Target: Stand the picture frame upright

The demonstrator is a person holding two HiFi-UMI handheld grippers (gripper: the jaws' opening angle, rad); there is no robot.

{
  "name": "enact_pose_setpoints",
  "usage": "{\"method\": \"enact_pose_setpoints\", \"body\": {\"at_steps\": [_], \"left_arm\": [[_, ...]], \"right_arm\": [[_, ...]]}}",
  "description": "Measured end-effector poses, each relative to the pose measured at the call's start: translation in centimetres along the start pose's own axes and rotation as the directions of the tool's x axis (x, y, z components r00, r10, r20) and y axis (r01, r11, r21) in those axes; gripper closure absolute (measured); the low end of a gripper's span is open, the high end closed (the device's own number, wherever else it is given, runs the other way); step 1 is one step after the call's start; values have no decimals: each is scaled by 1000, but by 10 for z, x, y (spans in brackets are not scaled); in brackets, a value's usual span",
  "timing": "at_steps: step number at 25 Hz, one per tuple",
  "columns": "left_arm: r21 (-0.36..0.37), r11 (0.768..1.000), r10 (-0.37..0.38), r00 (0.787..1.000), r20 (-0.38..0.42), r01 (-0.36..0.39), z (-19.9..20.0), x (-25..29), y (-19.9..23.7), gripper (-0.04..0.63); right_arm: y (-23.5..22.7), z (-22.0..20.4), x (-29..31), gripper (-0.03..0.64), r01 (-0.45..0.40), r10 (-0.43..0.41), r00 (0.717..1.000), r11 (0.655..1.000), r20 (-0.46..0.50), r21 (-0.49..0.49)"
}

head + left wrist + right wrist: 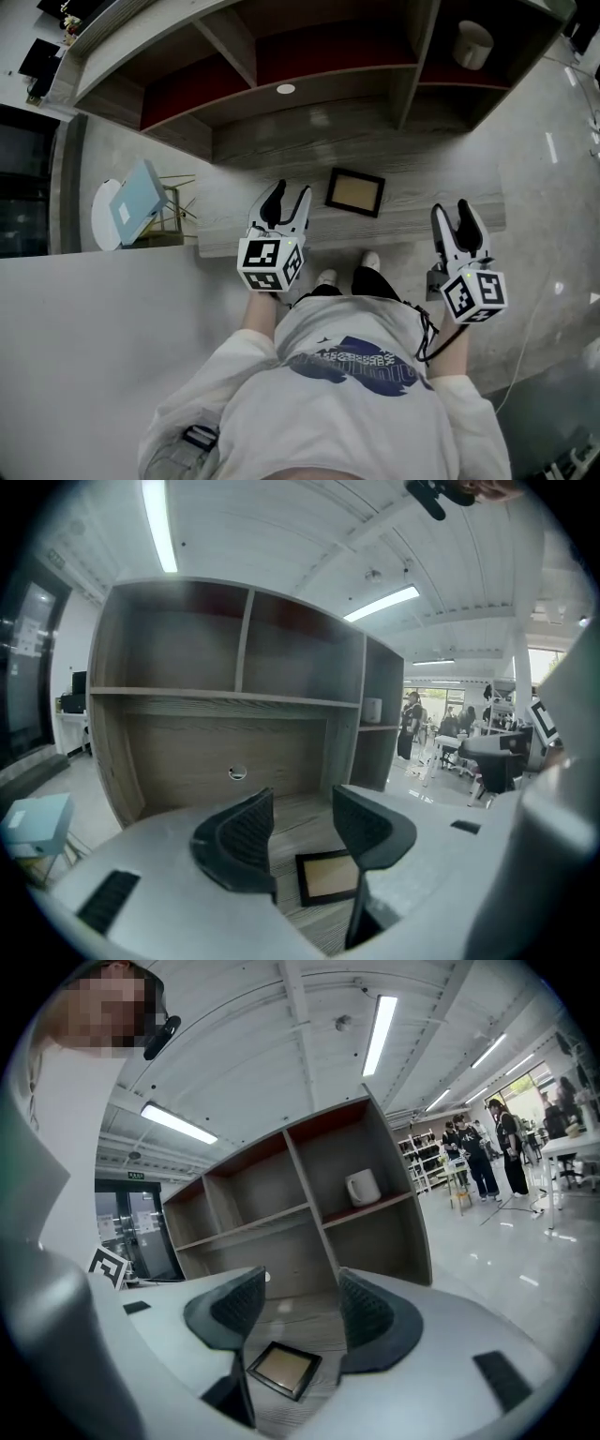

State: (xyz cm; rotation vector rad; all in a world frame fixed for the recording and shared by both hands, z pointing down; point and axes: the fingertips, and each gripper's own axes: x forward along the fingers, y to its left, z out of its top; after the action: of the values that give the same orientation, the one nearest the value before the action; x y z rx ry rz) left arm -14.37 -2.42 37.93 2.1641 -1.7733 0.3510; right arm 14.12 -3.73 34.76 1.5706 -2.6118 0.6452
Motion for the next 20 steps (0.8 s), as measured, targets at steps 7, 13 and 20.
{"method": "enact_pose_setpoints", "body": {"at_steps": [7, 13, 20], "left_arm": [[10, 999, 53, 994, -99, -52, -24, 14, -7, 397], [38, 999, 39, 971, -235, -31, -61, 41, -15, 397], [51, 998, -23, 919, -394, 47, -109, 72, -10, 397]], "right_arm": [[-27, -11, 9, 376, -52, 53, 997, 998, -52, 31], [-35, -23, 17, 376, -57, 61, 994, 997, -93, 48], [-28, -32, 25, 376, -25, 31, 993, 998, -113, 53]]}}
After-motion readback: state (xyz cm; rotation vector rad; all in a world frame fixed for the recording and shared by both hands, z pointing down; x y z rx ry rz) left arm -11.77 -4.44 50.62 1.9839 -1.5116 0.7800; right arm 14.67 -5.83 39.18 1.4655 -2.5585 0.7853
